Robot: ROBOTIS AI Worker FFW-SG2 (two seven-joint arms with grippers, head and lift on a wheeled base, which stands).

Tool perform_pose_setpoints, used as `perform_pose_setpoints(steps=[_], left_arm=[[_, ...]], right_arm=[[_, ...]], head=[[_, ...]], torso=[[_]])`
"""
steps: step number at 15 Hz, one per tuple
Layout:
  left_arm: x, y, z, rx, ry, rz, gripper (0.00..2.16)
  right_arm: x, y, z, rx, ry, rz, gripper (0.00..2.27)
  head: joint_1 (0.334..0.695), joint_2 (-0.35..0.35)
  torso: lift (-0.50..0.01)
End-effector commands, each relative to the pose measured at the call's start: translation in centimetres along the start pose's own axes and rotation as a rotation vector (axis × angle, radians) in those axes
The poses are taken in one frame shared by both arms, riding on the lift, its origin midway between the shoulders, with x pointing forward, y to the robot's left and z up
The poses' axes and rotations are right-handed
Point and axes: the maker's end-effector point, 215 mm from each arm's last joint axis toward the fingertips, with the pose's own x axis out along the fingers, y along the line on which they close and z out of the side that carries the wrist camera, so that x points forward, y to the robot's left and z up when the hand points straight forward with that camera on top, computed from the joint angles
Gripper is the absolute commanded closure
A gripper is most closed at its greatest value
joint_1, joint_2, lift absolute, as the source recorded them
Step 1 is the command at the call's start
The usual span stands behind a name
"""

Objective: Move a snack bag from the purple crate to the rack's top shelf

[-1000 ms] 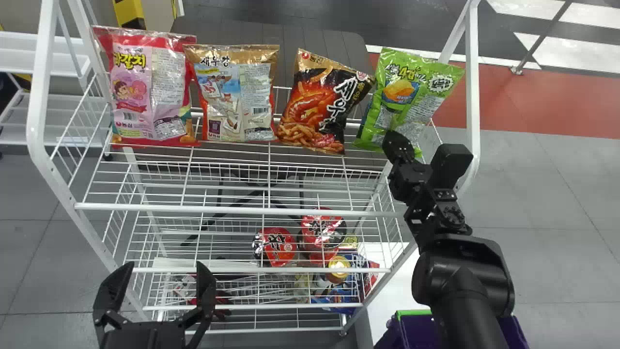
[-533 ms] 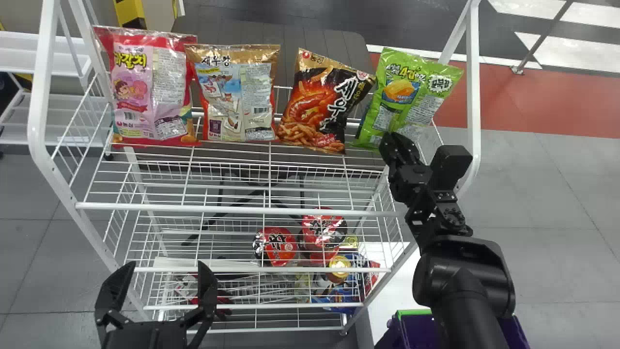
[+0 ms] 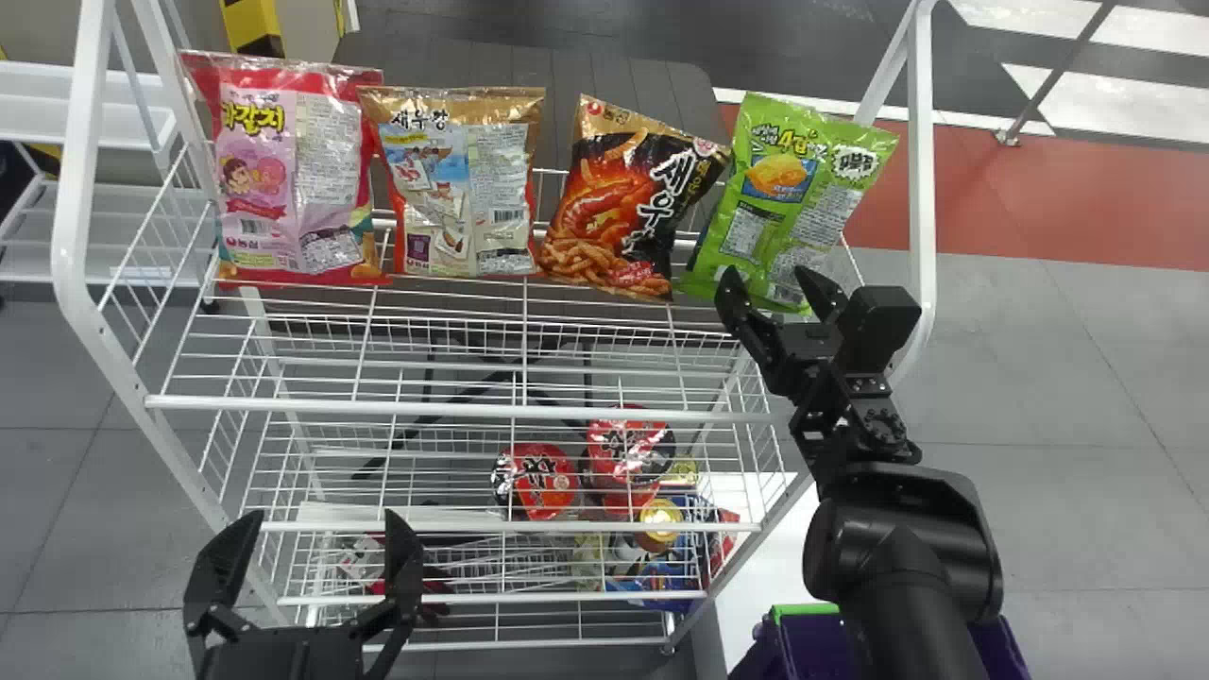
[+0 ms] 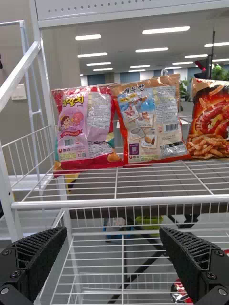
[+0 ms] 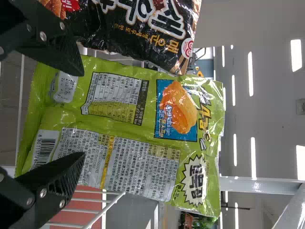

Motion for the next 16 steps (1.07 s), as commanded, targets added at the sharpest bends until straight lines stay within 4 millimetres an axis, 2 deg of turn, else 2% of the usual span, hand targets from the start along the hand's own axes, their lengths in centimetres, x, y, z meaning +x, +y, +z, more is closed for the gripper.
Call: perform_pose_setpoints(steps=[1, 7, 9, 12, 16], left_arm=[[0.0, 0.0, -0.1, 0.001, 0.001, 0.0, 0.09], [0.0, 0.0, -0.1, 0.001, 0.001, 0.0, 0.09], [0.0, -0.1, -0.1, 0.002, 0.004, -0.001, 0.09], [0.0, -0.1, -0.1, 0.001, 0.003, -0.001, 0.09], [0.2, 0.4, 0.0, 0.002, 0.001, 0.006, 0.09]], right_arm=[[-0.4, 0.4, -0.3, -0.004, 0.003, 0.005, 0.11], [-0.9, 1.4, 1.5, -0.026, -0.031, 0.025, 0.12], [-1.4, 2.8, 2.4, -0.036, -0.046, 0.047, 0.12], [-3.1, 5.7, 3.1, -0.04, -0.054, 0.083, 0.13], [-6.3, 10.7, 4.3, -0.052, -0.027, 0.139, 0.13]], head=[[0.695, -0.187], [0.695, -0.181], [0.695, -0.177], [0.695, -0.156], [0.695, -0.11]], torso=[[0.001], [0.001], [0.001], [0.001], [0.001]])
